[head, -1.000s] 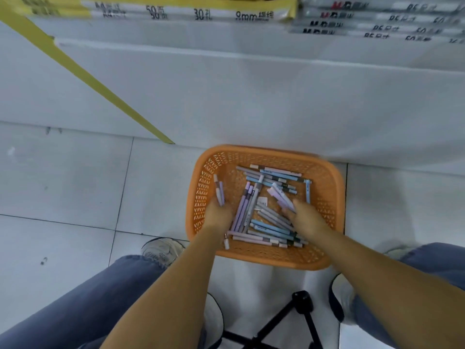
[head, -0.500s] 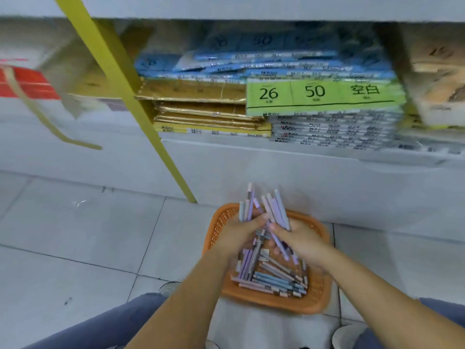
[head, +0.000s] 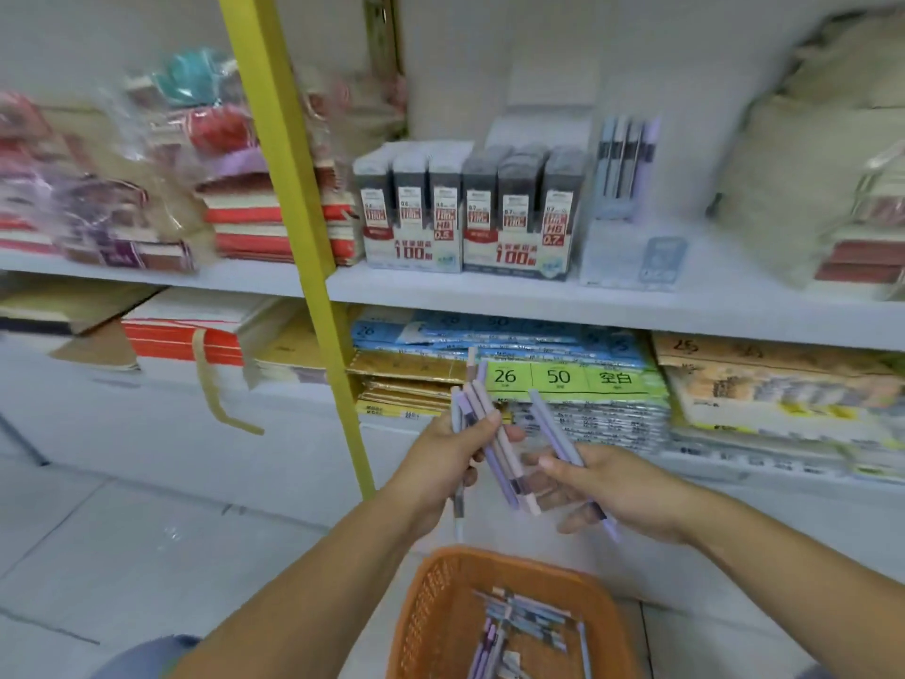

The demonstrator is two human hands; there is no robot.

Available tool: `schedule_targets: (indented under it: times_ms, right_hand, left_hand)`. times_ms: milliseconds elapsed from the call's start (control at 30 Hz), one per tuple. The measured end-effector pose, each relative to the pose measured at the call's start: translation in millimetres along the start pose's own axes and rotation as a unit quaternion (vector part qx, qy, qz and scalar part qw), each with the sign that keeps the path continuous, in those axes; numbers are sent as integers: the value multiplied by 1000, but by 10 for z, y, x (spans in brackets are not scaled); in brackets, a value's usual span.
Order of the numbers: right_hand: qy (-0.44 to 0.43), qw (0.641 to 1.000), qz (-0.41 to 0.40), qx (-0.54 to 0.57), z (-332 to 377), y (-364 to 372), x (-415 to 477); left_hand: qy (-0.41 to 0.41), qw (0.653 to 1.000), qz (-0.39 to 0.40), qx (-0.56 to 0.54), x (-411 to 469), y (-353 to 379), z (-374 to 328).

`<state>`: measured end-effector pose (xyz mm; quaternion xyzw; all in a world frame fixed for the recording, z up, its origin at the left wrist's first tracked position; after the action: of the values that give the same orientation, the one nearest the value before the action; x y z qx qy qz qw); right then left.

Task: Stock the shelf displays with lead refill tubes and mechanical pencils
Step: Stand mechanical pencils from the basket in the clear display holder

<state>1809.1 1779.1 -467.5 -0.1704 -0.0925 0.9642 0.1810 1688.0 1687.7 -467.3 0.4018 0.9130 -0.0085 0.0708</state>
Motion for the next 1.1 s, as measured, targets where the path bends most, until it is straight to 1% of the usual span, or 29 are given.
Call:
schedule_targets:
  times_ms: [100,167,233,267,400,500,567,700,833,967,1033,1100]
  right_hand:
    - [-30,999,-6,-30,295,-203,-70]
    - [-47,997,-23,-50,391,-267,-77]
    - [-50,997,-40,-30,405,-262,-54]
    - [-54,997,-50,-19,405,-247,-40]
    - [-55,995,-79,7,387,-227,59]
    - [-92,991,-86,43,479,-201,100]
    - [-108,989,-83,62,513,-166,124]
    - [-134,984,-73,94,559,-100,173]
    - [-130,983,-59,115,583,-124,188]
    - [-113,980,-107,125,517,-295,179]
    - [-117,973,-128,151,509,-386,147]
    - [-125,970,-148,149,530,-475,85]
  left_hand:
    - [23,1000,-19,-9,22,-68,-436]
    - [8,999,-2,-48,24,-19,-536]
    - [-2,997,27,-74,-5,93,-518]
    - [6,997,31,-73,-1,133,-500]
    - [36,997,-3,-63,115,140,-504]
    - [48,997,-12,-67,168,86,-526]
    - [44,997,-21,-61,182,61,-491]
    - [38,994,-52,-87,244,-12,-431]
    - [73,988,-86,-110,261,-177,-496]
    - [84,983,-101,-129,284,-298,-515]
    - [94,981,-103,-137,283,-329,-552]
    - [104,978,-102,-147,267,-355,-628]
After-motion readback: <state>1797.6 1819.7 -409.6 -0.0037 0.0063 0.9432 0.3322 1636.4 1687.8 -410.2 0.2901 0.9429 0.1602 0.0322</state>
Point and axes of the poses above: each hand's wrist, its own x-axis towards the middle knuckle, its own y-axis out of the palm, z = x × y, the point moved 9 cm from there along x, towards the middle knuckle, and after that the axes turned 7 degrees about -z, right-handed, at the moved point
